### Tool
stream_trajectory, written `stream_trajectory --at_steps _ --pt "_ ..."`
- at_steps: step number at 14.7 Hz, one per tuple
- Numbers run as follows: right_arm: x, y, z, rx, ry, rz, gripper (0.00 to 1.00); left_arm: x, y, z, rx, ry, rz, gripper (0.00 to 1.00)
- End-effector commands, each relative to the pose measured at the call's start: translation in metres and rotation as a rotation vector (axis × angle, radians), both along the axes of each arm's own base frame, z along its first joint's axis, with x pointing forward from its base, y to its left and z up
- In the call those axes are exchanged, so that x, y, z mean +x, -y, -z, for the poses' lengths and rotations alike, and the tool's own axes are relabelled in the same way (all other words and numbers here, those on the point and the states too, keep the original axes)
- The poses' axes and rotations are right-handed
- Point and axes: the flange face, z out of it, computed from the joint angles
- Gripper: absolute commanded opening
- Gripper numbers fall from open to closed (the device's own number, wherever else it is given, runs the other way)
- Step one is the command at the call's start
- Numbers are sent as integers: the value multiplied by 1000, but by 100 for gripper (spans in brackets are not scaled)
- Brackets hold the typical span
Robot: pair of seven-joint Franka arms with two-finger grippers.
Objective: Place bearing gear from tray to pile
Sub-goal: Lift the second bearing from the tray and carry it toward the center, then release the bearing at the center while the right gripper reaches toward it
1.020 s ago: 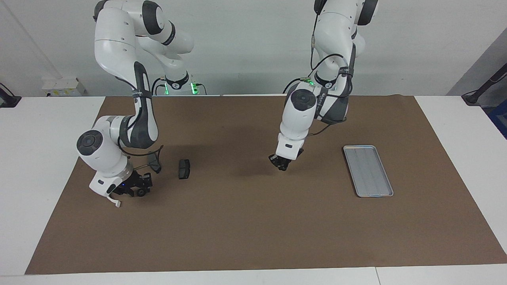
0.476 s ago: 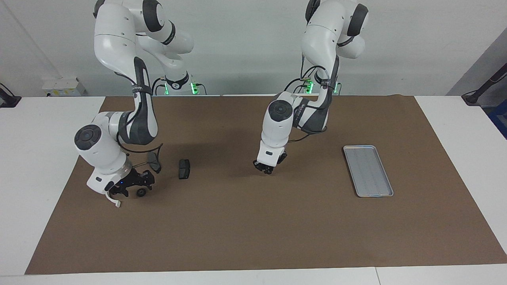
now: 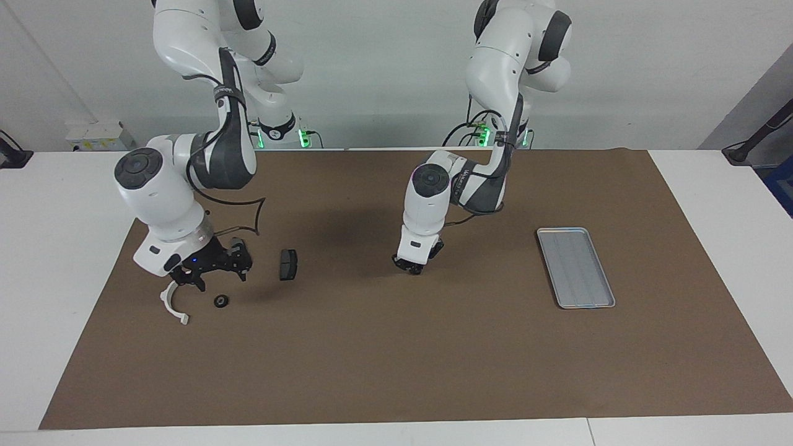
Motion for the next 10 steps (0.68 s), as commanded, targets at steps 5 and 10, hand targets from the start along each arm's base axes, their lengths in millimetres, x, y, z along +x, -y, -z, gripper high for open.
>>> stream_trajectory --at_steps 5,10 --pt "1 0 3 -16 -5 18 94 3 4 4 -2 20 -21 5" --pt "-1 3 6 -22 -9 18 94 2 2 5 10 3 -41 86"
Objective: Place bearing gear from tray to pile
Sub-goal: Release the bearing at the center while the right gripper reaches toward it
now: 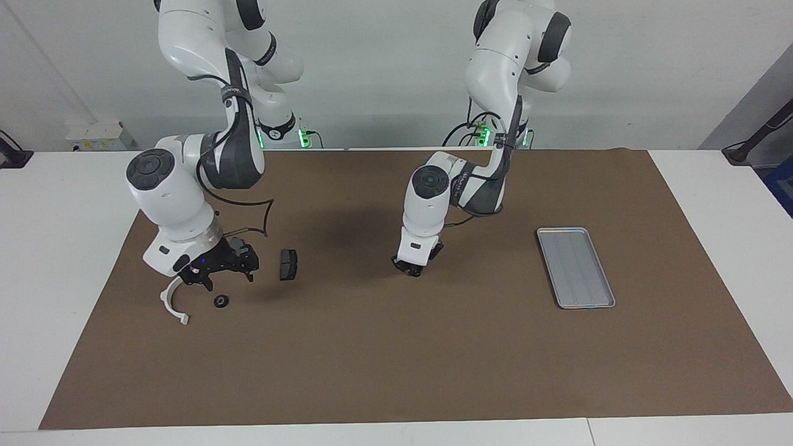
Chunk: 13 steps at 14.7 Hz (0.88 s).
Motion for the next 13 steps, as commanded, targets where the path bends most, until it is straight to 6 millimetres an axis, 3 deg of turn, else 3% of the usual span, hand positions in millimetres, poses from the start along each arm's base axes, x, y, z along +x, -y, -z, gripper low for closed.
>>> stream_trajectory --at_steps 1,3,6,8,12,13 --pt "-1 2 1 -14 -1 0 94 0 -1 1 28 -20 -24 100" --pt "-3 -1 1 -14 -8 2 94 6 -10 -12 36 -26 -37 100" --pt "-3 -17 -1 -7 -5 50 94 17 -44 -60 51 -16 -75 100" --pt "-5 -50 -2 -1 -1 89 94 25 -80 -99 53 -5 -98 100" --pt "-22 -156 2 14 -5 228 93 28 -181 -186 40 -52 -4 100" --pt "-30 -192 5 11 -4 241 93 25 -204 -203 41 -73 19 100"
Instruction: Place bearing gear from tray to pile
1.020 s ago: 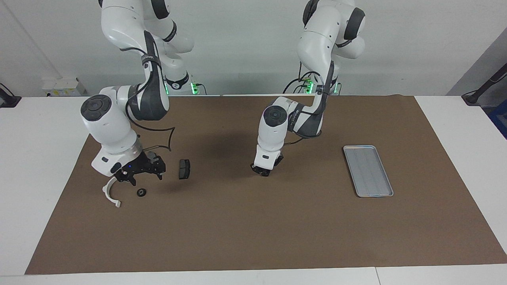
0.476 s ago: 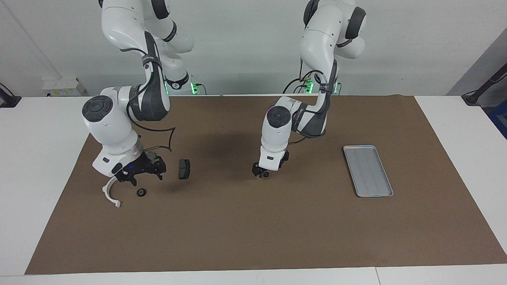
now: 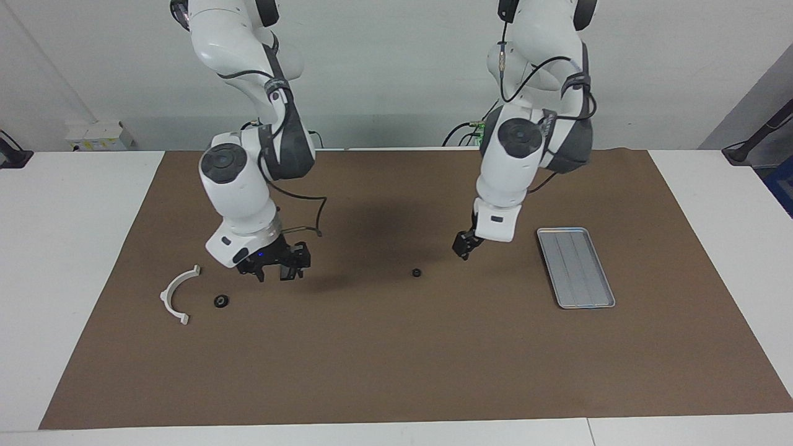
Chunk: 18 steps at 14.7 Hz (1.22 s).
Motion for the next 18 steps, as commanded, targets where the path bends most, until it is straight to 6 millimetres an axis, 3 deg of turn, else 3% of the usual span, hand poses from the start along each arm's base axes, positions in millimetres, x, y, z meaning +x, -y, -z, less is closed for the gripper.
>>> stream_trajectory --at_steps 1,3,5,7,9,13,18 --pt "-18 -77 13 -31 2 44 93 -15 -60 -39 -9 -52 67 100" --pt "-18 -119 18 -28 15 102 92 -21 -90 -57 -16 -73 106 100" --pt "-33 -182 43 -48 5 81 92 -25 -121 -75 -27 -70 106 100" --pt "-32 -208 53 -33 5 78 92 -36 -156 -93 -37 -94 125 100" --pt "-39 -236 60 -23 16 40 92 -45 -178 -103 -44 -116 130 100" --pt "-38 -260 71 18 60 8 92 -55 -193 -100 -54 -162 162 100" --pt "-43 -256 89 21 46 -21 91 -67 -201 -94 -61 -162 159 100"
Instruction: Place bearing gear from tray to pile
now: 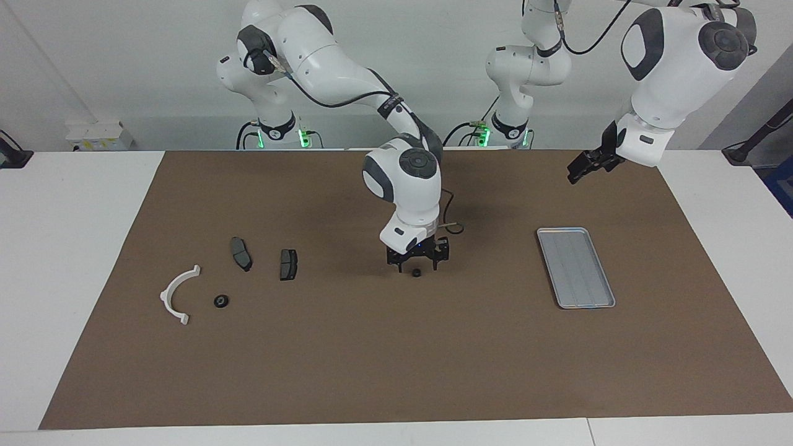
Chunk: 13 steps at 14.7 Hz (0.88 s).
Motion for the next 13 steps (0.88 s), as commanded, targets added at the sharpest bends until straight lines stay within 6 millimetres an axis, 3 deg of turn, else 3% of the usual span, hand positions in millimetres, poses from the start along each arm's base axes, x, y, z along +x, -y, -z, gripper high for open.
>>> stream_trajectory --at_steps 1,5,7,11,12,13 --pt "-2 1 13 9 -3 -24 91 -19 -11 -3 -13 11 6 100" --pt "-6 -1 23 9 -12 -30 90 -20 -34 -5 -33 33 28 100" --pt "-11 5 40 5 -27 -31 90 -22 -32 -9 -34 38 40 100" --pt "-14 7 48 15 -26 -33 87 -14 -27 -10 -34 86 63 100" --pt "-15 7 48 18 -28 -31 81 -12 -28 -9 -34 102 63 100" --pt "-16 6 48 23 -32 -26 68 -10 -28 -9 -33 114 59 100"
